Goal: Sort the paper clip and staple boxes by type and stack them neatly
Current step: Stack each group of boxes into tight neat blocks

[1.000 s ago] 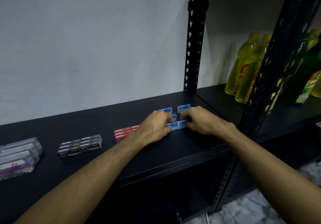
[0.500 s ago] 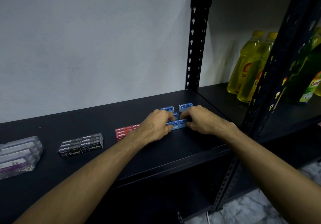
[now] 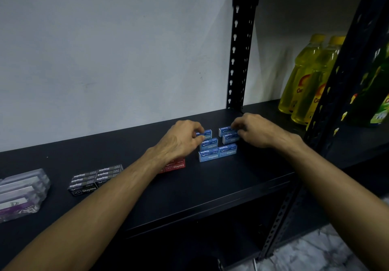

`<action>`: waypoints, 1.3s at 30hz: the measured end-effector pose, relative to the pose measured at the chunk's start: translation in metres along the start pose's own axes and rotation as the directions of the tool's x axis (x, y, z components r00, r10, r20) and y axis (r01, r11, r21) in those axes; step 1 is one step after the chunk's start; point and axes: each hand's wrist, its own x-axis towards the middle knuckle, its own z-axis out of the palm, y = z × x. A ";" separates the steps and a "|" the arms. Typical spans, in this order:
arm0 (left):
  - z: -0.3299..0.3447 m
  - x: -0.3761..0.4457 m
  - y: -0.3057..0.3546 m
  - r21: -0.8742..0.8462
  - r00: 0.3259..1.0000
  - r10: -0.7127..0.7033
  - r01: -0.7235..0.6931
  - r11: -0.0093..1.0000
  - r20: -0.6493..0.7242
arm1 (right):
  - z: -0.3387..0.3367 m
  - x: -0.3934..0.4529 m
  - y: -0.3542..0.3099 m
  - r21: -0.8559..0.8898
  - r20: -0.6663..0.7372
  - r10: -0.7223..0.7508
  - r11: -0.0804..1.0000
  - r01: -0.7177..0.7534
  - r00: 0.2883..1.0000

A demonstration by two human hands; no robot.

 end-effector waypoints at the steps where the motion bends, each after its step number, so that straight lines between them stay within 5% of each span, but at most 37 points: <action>1: 0.002 0.002 -0.001 -0.011 1.000 -0.007 0.008 1.000 0.027 | 0.001 0.002 0.000 -0.010 0.004 -0.001 1.000 0.001 1.000; 10: 0.015 0.014 0.000 -0.113 0.989 -0.002 0.019 0.993 0.151 | 0.016 0.016 0.002 0.048 0.072 -0.011 0.999 0.008 0.997; 39: 0.012 0.009 0.000 -0.156 0.983 -0.025 0.054 0.986 0.183 | 0.023 0.019 -0.007 0.178 0.170 -0.110 0.981 0.079 0.979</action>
